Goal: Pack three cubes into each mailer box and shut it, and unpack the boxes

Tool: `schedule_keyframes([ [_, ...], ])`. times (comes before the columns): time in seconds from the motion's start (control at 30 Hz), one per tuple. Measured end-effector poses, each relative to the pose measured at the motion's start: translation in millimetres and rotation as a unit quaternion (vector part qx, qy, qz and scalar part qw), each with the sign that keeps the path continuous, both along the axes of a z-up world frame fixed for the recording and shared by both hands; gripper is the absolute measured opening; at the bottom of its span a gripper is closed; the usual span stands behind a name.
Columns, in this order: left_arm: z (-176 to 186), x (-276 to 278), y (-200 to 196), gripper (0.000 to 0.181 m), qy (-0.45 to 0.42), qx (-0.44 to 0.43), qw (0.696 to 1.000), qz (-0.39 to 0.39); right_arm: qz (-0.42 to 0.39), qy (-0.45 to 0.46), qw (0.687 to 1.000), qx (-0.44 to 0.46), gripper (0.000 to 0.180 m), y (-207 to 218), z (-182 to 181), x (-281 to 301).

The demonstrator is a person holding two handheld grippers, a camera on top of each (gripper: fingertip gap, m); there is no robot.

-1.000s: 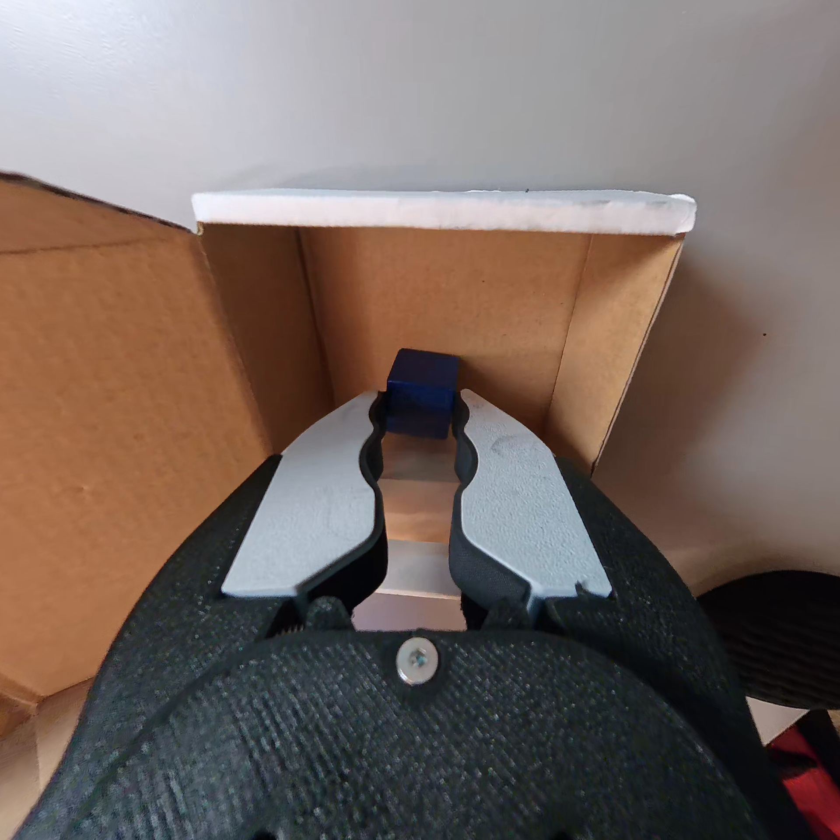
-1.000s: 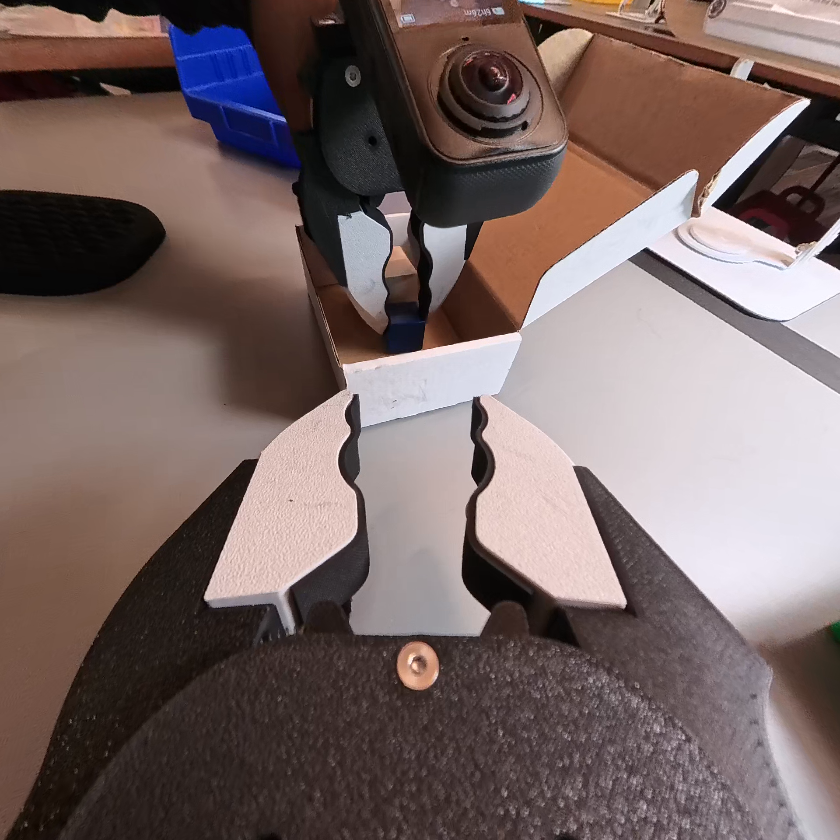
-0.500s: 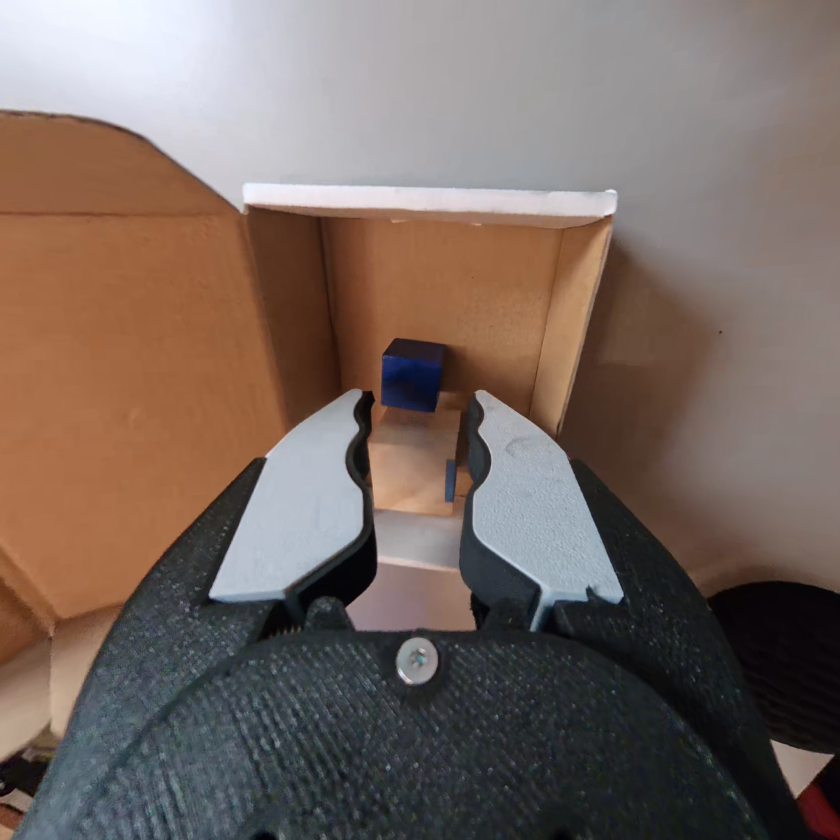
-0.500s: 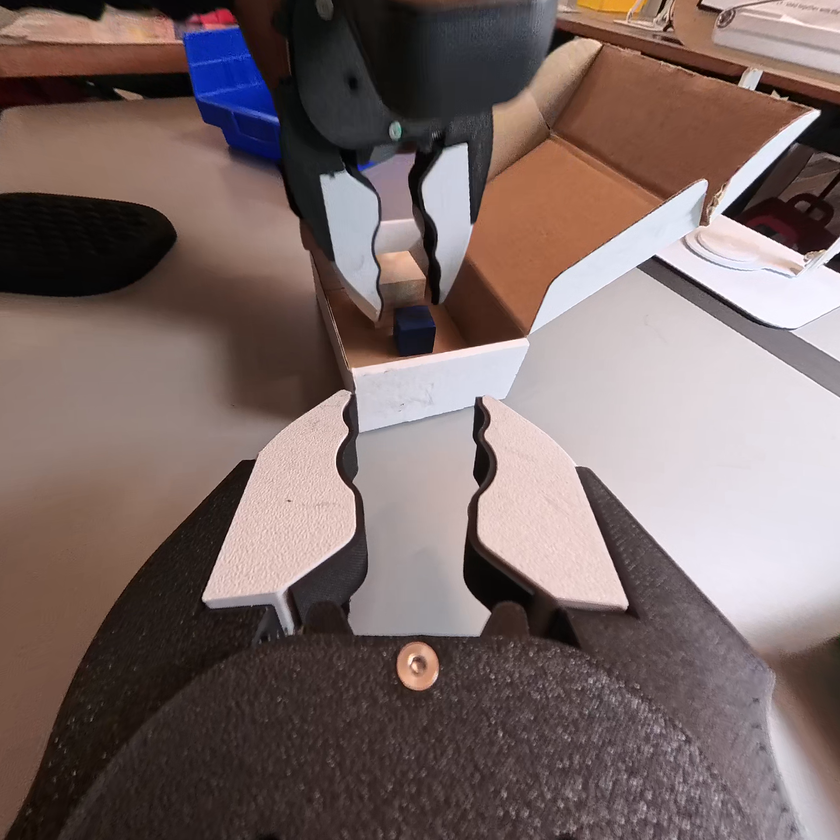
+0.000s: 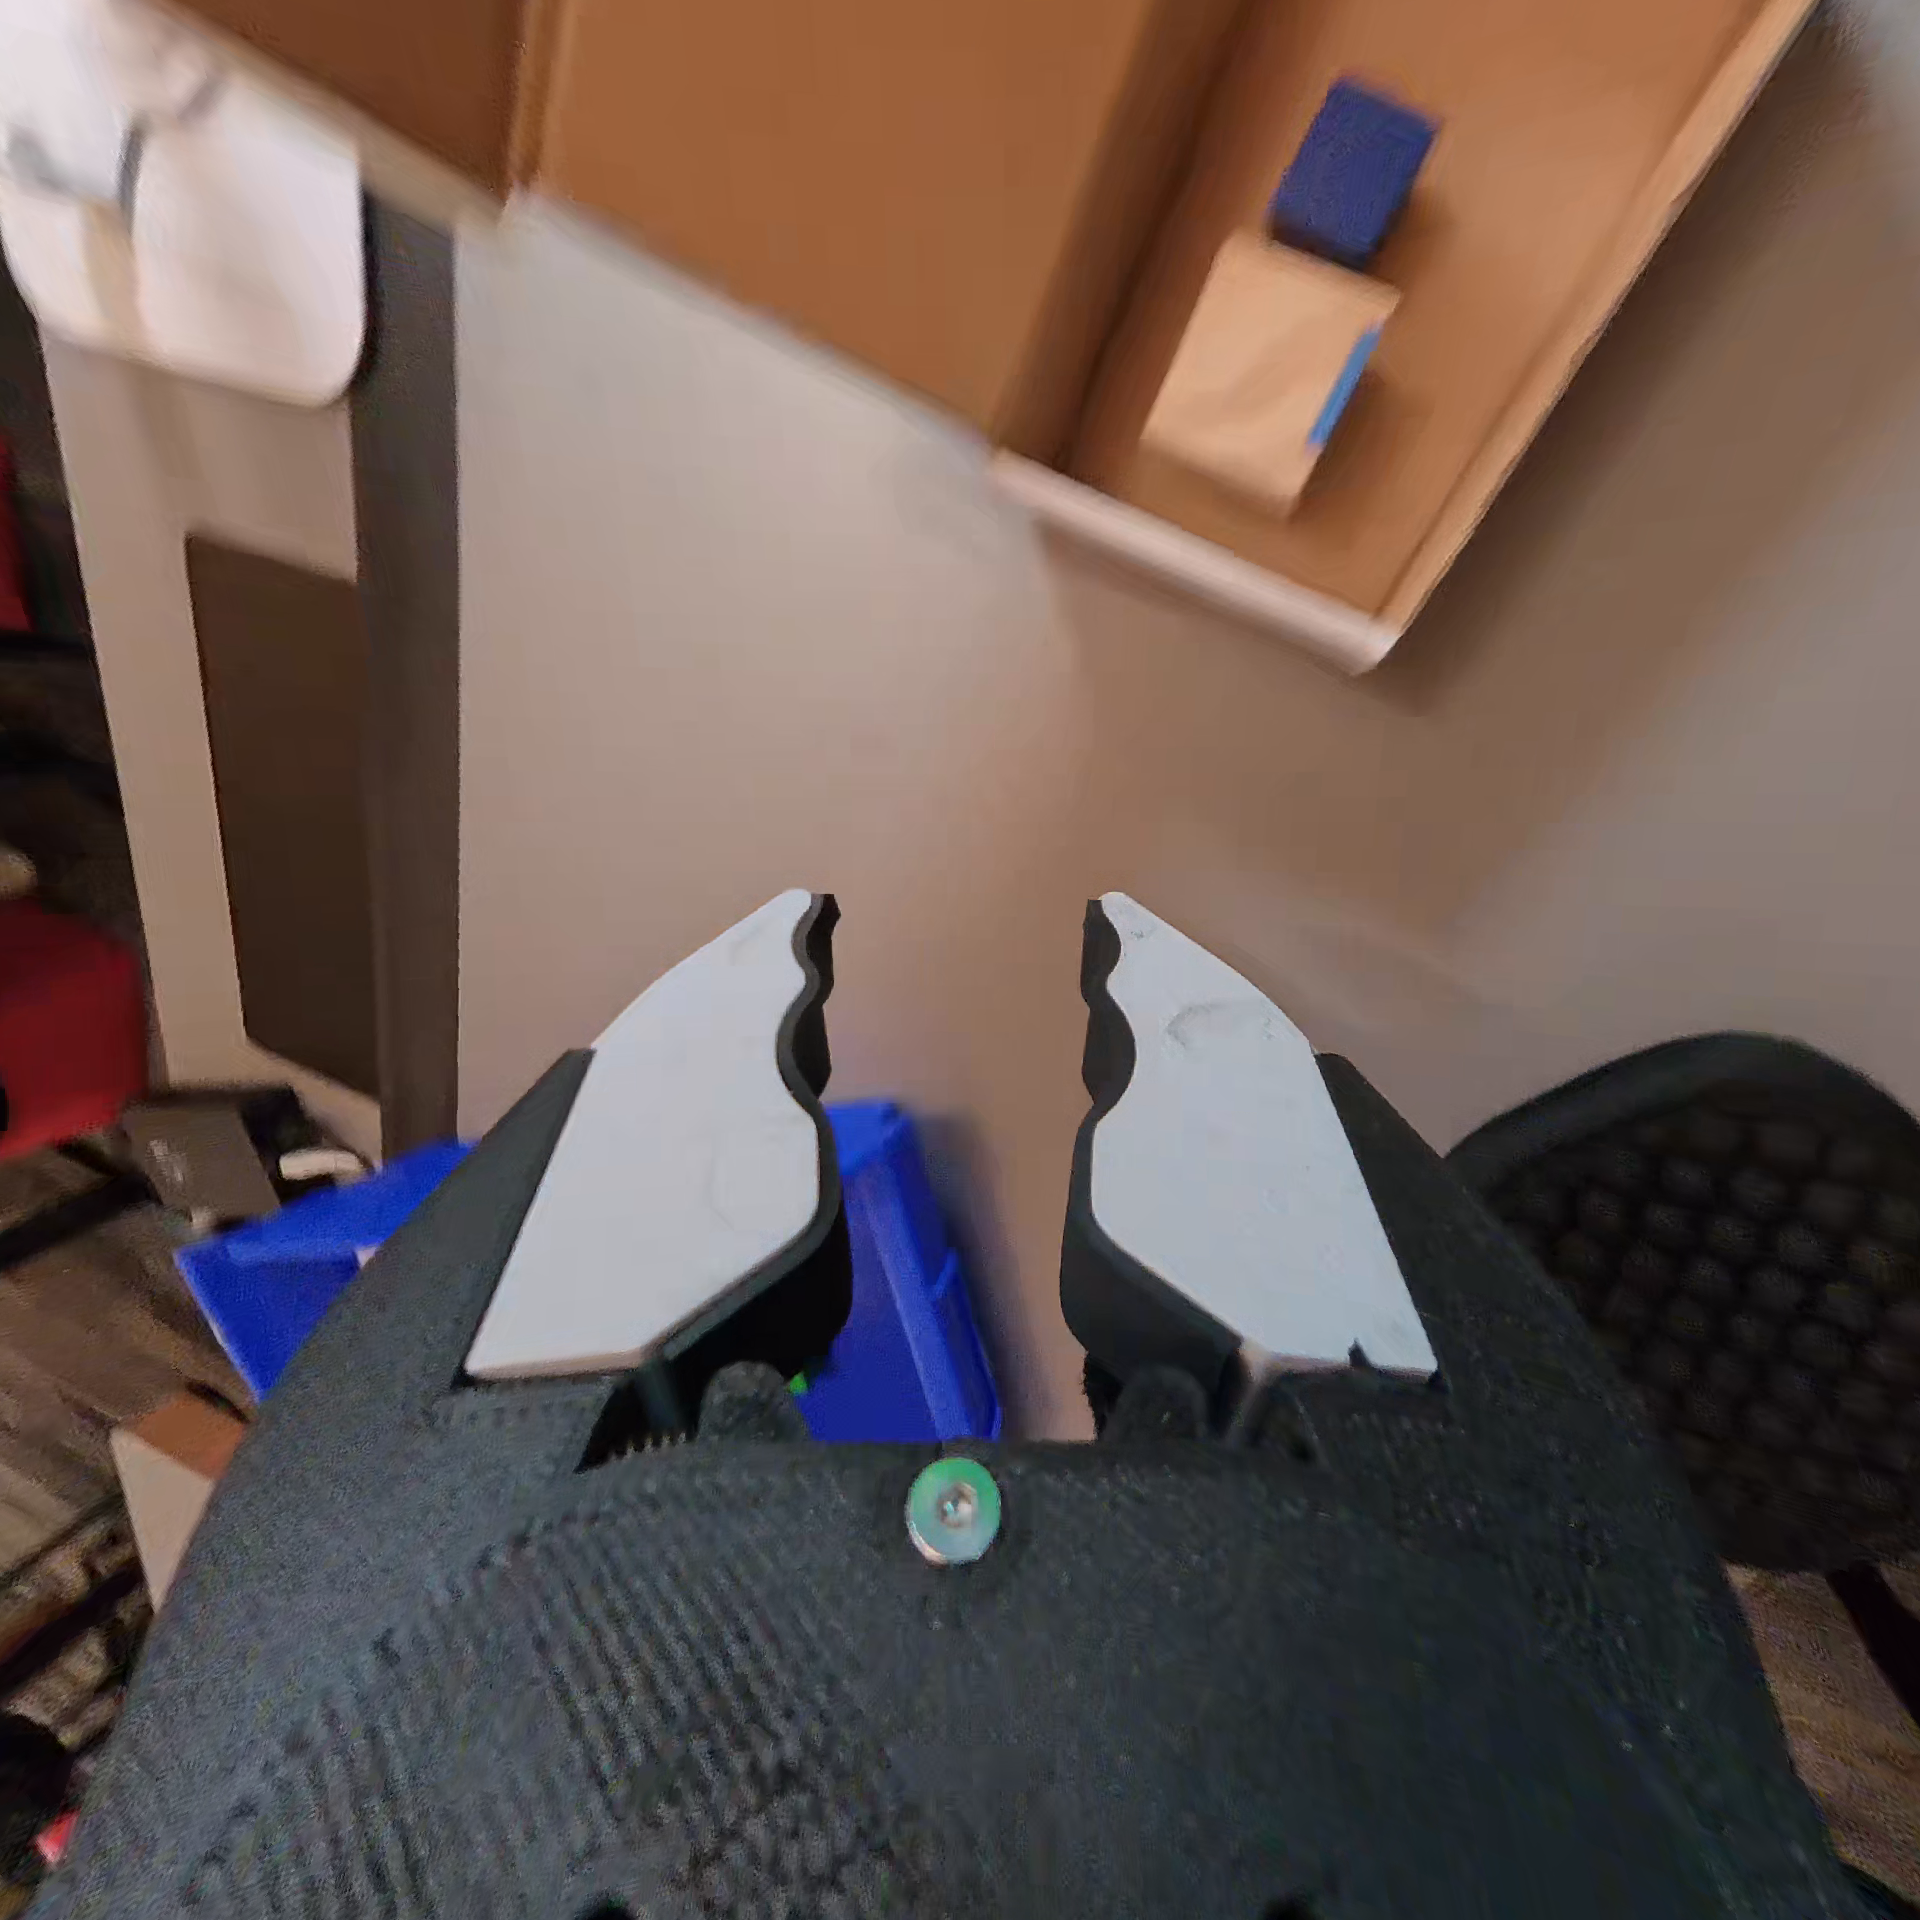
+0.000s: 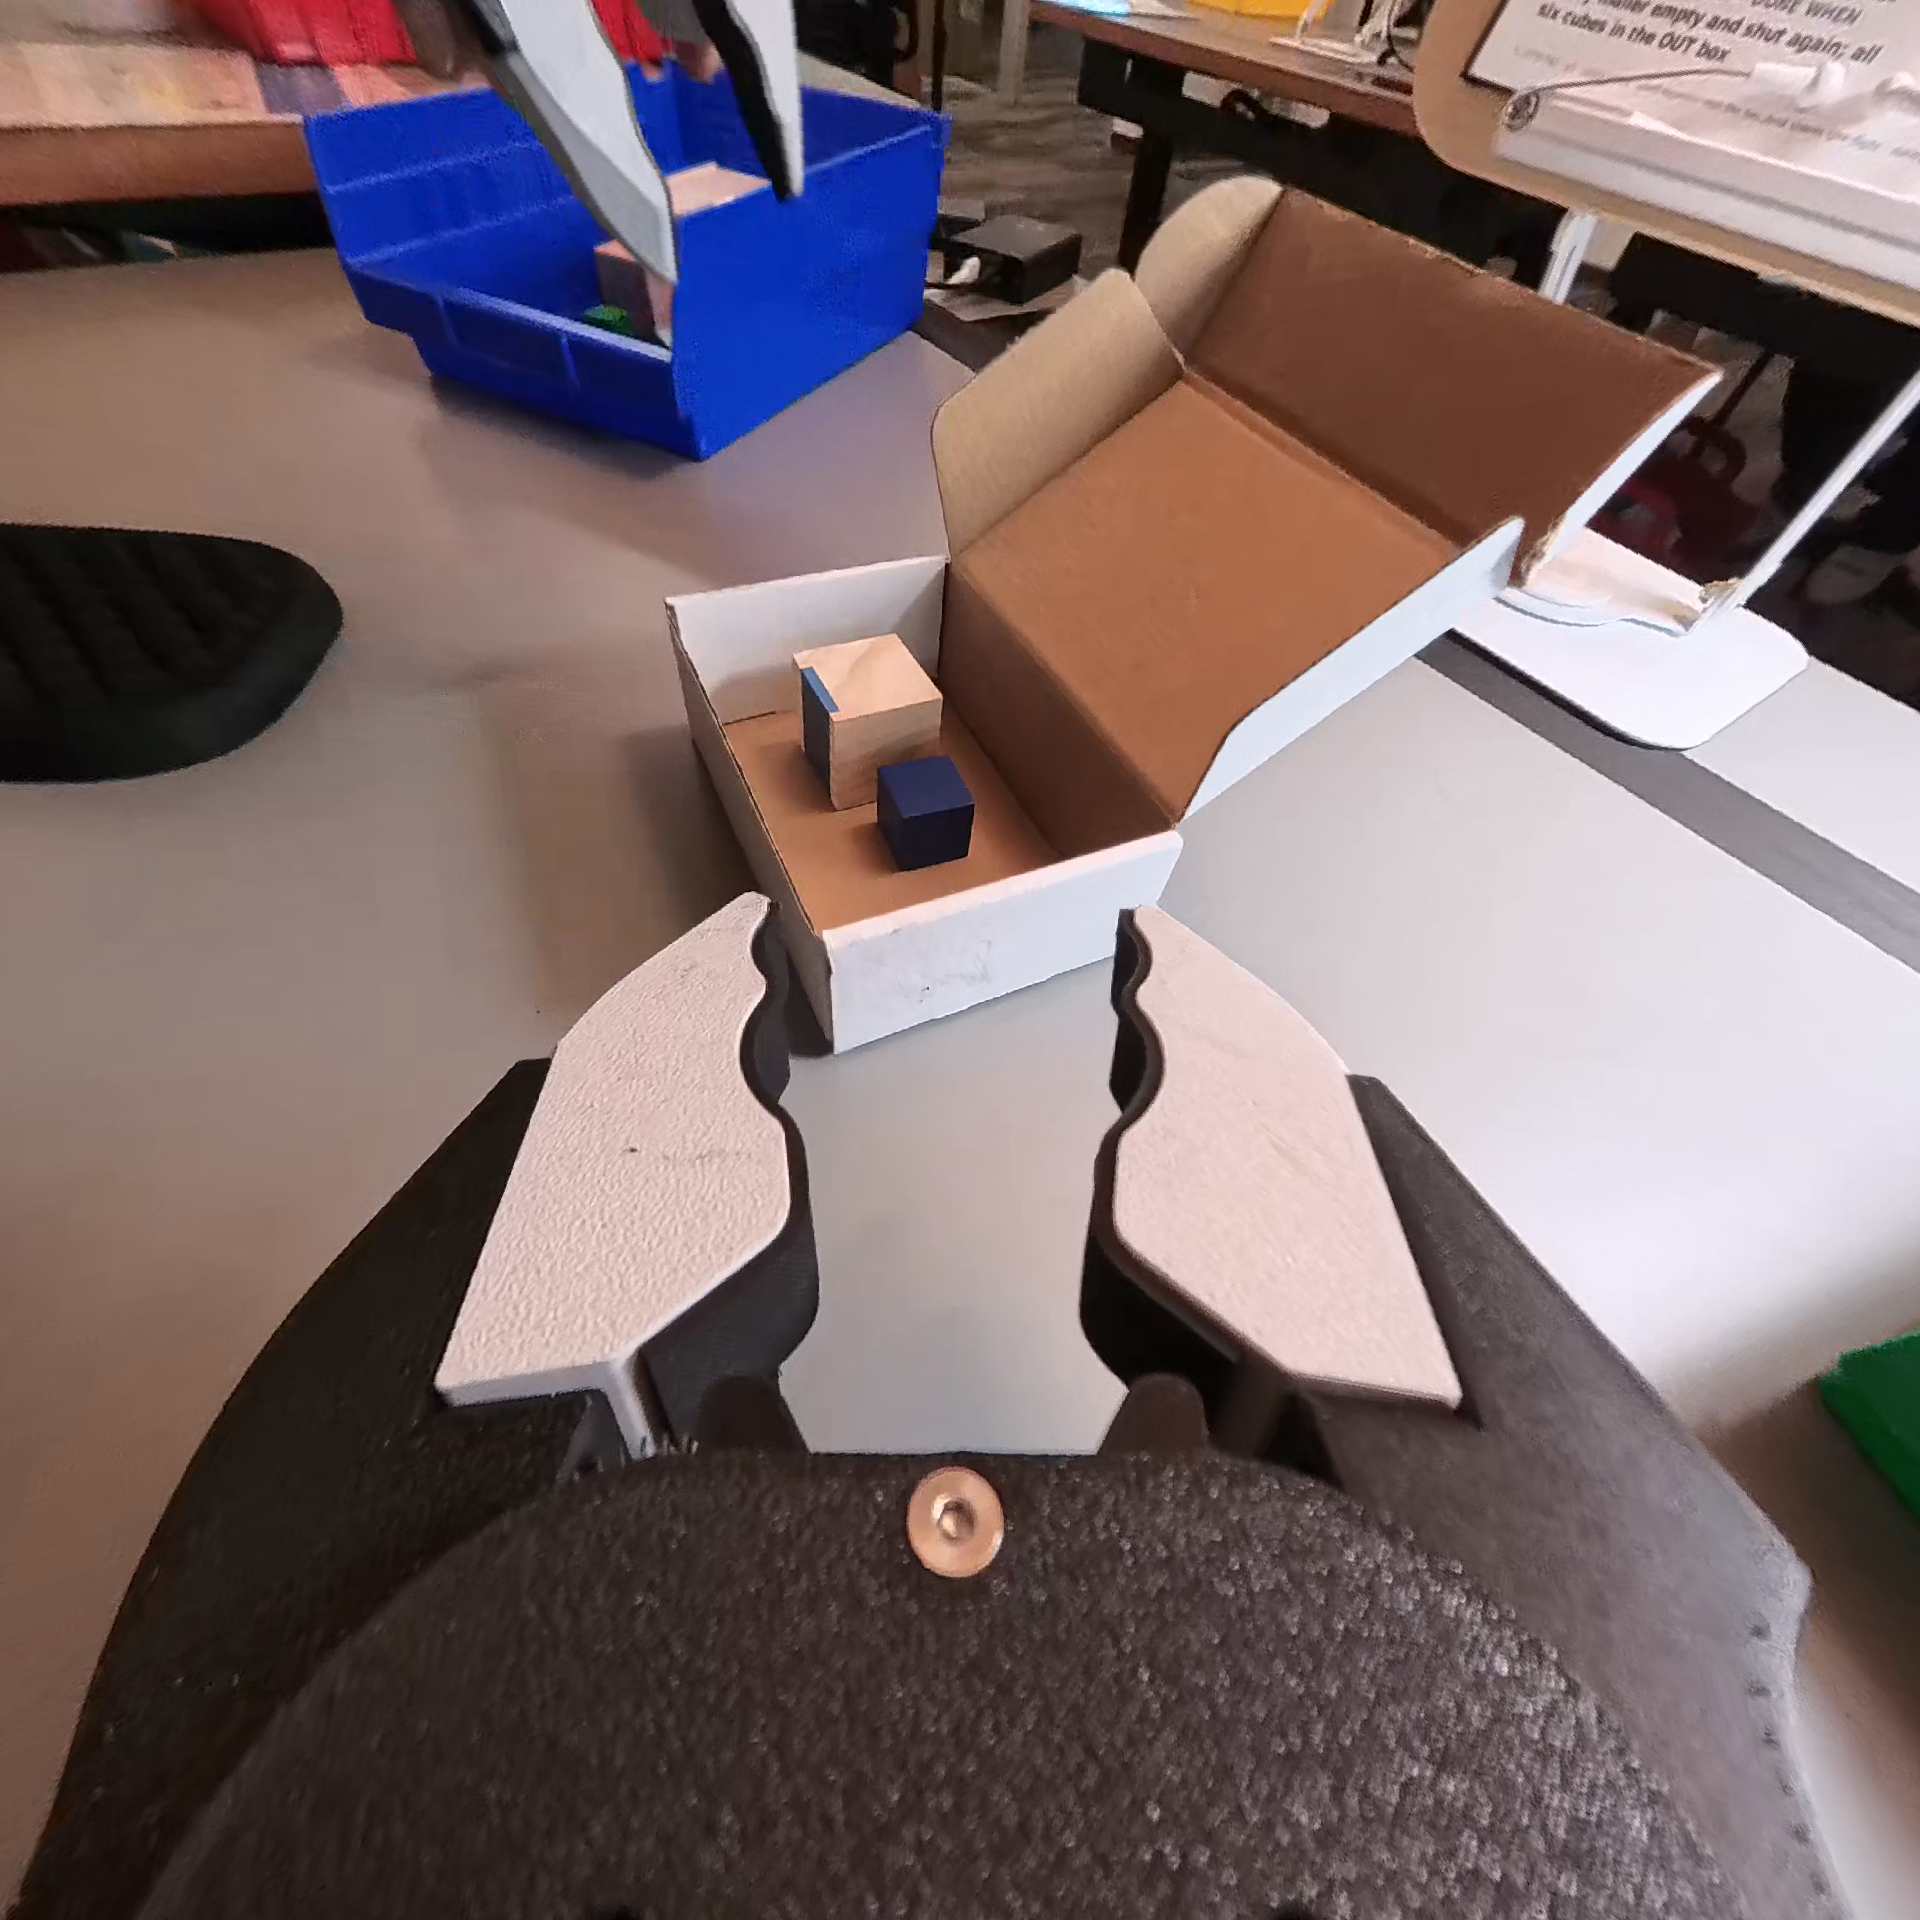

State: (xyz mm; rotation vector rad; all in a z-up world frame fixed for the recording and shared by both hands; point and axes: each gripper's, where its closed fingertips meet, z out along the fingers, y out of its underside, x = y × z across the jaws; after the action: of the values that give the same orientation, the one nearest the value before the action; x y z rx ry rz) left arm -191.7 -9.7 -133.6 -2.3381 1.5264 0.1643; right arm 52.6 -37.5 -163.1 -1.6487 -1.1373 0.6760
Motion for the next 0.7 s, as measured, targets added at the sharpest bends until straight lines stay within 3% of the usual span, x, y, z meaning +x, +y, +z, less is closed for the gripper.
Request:
schedule_keyframes([
  [0.03,4,-20,0,0.046,-0.001,0.001,1.0,0.019,-0.004,0.0,1.0,0.001,0.06,-1,2,-1],
  [0.2,8,-127,0,0.046,0.01,-0.009,0.993,0.118,-0.012,0.006,1.0,0.009,0.061,-7,12,-4],
  [0.4,-26,-233,-5,0.046,0.033,-0.047,0.977,0.203,-0.011,0.002,1.0,0.0,0.06,-5,5,-6],
  [0.7,-80,-279,-14,0.039,0.044,-0.116,0.962,0.244,-0.018,0.004,1.0,-0.019,0.059,3,-4,-2],
])
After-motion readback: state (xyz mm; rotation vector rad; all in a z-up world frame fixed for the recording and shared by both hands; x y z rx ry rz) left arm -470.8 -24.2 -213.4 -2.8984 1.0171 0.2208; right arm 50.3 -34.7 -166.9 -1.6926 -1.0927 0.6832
